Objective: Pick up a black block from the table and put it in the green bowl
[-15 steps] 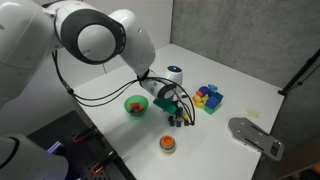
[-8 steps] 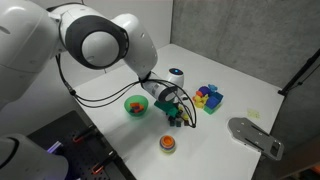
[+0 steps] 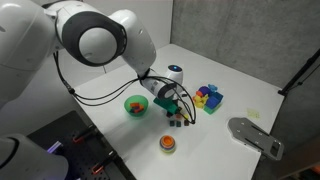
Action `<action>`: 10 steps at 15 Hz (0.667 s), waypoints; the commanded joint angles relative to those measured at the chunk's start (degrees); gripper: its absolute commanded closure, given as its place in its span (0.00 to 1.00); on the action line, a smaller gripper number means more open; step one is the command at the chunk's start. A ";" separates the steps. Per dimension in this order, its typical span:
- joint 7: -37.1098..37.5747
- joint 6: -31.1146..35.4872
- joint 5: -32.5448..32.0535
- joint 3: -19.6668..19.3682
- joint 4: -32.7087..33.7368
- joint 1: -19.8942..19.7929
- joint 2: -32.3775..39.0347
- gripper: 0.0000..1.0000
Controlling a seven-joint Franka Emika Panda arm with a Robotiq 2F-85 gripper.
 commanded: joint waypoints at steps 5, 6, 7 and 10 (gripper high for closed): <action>1.78 0.58 1.46 1.33 -14.55 3.73 -16.51 0.90; 1.79 0.76 1.81 1.81 -17.16 4.09 -18.94 0.90; 1.74 0.88 2.22 2.21 -19.42 4.51 -21.19 0.90; 1.11 0.19 4.16 3.95 -27.10 5.14 -28.40 0.90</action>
